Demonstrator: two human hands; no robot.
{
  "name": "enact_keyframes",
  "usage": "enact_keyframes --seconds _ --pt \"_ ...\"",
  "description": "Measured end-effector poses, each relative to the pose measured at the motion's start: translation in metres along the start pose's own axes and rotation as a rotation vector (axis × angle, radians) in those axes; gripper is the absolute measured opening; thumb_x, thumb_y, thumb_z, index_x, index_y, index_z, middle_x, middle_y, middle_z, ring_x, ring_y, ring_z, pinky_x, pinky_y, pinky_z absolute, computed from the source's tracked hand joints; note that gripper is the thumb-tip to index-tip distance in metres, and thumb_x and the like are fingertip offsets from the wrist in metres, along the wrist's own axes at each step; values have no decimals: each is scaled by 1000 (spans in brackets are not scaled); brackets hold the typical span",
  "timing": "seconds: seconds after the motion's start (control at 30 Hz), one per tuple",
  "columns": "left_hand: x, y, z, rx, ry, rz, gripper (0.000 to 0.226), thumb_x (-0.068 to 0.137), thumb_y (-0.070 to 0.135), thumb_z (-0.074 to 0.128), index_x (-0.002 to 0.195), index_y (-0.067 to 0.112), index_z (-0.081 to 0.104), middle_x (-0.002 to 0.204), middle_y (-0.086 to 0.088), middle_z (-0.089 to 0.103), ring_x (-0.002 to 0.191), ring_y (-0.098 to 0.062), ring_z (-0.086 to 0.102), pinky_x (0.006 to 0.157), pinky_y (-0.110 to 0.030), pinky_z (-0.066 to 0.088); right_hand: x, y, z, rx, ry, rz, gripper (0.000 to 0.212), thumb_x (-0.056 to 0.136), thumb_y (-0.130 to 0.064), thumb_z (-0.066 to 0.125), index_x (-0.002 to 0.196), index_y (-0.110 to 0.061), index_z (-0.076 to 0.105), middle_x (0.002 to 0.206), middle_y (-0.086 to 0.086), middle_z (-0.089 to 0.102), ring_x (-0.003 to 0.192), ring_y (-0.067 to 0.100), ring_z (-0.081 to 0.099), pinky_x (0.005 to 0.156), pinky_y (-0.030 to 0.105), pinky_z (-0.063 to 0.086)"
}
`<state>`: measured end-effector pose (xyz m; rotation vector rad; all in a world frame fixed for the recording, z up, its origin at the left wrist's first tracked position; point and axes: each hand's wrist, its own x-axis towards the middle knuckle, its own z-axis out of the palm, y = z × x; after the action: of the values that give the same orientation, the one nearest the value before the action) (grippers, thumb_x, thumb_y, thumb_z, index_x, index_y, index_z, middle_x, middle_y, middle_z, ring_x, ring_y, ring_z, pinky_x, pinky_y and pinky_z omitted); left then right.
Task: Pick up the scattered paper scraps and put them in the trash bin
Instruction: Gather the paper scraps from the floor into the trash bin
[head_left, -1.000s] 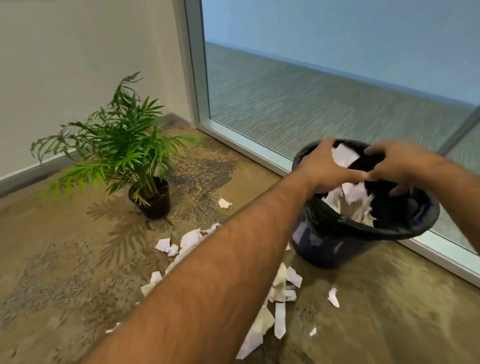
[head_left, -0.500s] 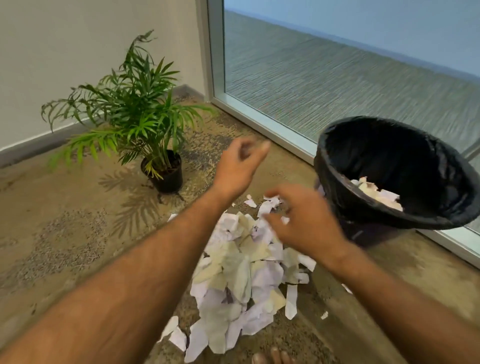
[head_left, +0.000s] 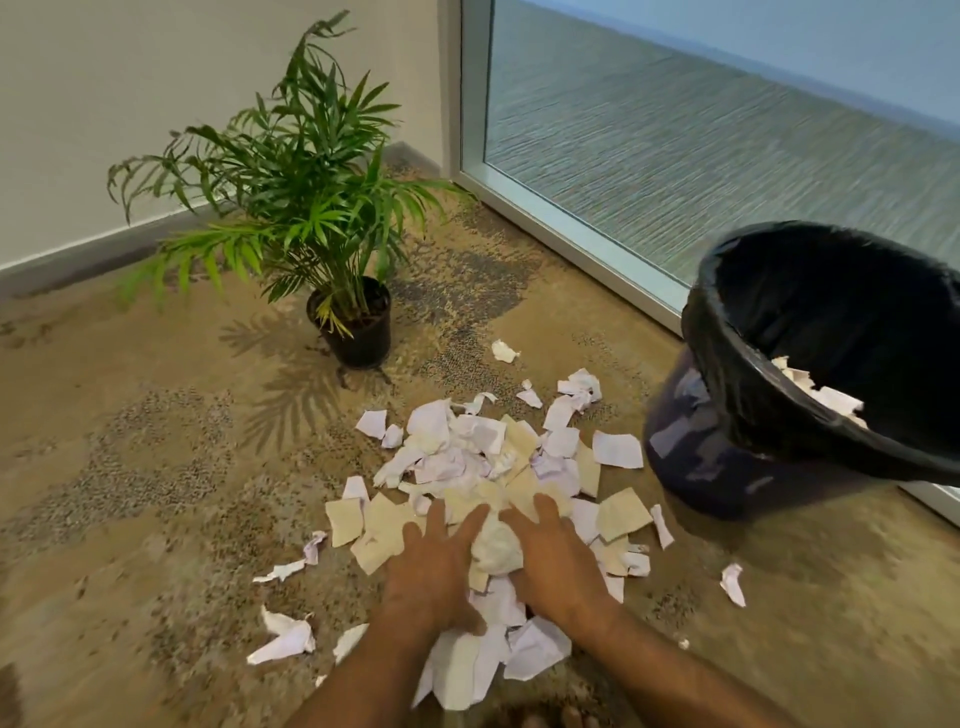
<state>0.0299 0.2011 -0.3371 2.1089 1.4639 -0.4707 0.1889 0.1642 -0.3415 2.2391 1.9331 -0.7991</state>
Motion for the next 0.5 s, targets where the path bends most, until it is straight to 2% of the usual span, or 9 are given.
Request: enact_keyframes --seconds 0.1,0.2,0.3,0.4,0.47,0.5 --pt "3 -2 9 -3 108 -13 98 76 31 79 149 47 14 159 -6 15 133 -36 35 97 -47 48 -1 5 4 93 97 -33 48 88 -17 57 134 -30 54 152 5 32 126 30 47 96 34 46" --pt "6 -12 14 -147 228 11 63 80 20 71 134 40 45 140 1 45 118 -26 52 88 -36 50 -3 12 -1 246 201 -60 24 84 -14 63 106 -16 73 121 7 60 107 27 60 81 28 47" --pt "3 -16 4 -326 325 10 36 80 25 76 114 32 67 120 6 64 111 -18 59 86 -27 46 -3 17 -16 336 301 -28 17 81 -20 70 95 -12 74 103 7 68 97 24 63 75 26 43" --pt "-6 -11 -25 -457 409 0 17 80 28 78 96 32 76 101 9 72 89 -12 65 77 -27 52 -7 15 -47 305 416 -79 10 80 -22 73 84 -13 75 89 4 72 84 22 66 64 28 47" --pt "-14 -3 -50 -578 456 18 16 80 25 79 95 31 77 97 10 73 78 -10 66 73 -30 57 -16 13 -77 284 483 -114 13 81 -24 74 76 -12 74 75 0 69 71 16 64 55 31 47" --pt "-19 2 -65 -641 483 36 19 80 23 80 97 30 77 98 11 72 76 -9 66 71 -33 60 -22 12 -95 295 536 -124 15 80 -23 76 70 -13 73 67 -3 66 63 12 60 51 27 44"
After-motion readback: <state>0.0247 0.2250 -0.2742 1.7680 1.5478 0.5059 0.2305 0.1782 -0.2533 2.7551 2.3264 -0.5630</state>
